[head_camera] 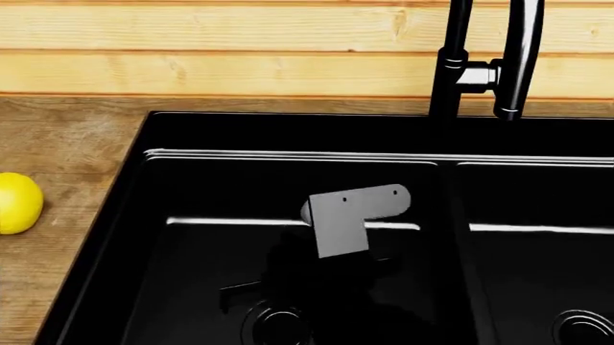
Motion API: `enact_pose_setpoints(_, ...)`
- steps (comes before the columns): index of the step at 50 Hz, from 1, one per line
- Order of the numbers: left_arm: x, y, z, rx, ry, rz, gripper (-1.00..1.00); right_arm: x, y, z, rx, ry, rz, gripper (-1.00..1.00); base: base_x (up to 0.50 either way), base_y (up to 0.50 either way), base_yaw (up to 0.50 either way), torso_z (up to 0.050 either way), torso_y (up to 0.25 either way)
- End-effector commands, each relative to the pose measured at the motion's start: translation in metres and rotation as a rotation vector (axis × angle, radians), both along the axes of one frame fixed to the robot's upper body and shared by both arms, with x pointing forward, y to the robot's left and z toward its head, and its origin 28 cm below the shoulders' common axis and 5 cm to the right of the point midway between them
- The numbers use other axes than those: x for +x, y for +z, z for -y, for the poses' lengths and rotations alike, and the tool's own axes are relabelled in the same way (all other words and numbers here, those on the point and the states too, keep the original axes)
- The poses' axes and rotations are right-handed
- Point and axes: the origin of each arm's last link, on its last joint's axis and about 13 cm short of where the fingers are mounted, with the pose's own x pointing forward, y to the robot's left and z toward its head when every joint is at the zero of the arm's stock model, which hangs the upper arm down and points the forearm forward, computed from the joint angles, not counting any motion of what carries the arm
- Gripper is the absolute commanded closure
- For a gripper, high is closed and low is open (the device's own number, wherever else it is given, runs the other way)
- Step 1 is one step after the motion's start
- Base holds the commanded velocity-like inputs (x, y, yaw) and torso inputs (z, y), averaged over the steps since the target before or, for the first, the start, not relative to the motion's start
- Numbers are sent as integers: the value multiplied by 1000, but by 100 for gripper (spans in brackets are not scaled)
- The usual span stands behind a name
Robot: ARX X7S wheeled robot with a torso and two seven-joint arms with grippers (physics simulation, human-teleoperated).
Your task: There is a mixed pile of frozen fruits and vegetables on the counter. Locate all the frozen vegetables and place the items in a bowl on the counter. Take all the frozen fruits and defrost them in a running sink.
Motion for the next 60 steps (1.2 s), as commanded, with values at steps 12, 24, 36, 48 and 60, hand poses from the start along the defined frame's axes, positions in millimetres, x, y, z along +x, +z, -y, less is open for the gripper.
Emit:
enact_pose_setpoints(12,0,1,-1,-15,3,25,-100,20,-19,-18,-66,25,-34,-100,0,0,0,0,1)
enact_pose_setpoints(24,-1,4,1,8,12,25,-100,-23,42,1,-16,4,155,-100,0,0,0,0,0)
enact_pose_setpoints(36,-7,44,-2,68,84,74,-100,-52,49,25,-41,-54,212,-100,0,0,0,0,0)
enact_pose_setpoints(48,9,17,-19,-20,181,-61,-100,-63,50,35,-37,-79,214,-100,0,0,0,0,0)
enact_pose_setpoints(60,38,2,-26,-67,221,-134,-100,-65,44,33,-26,-71,194,-100,0,0,0,0,0)
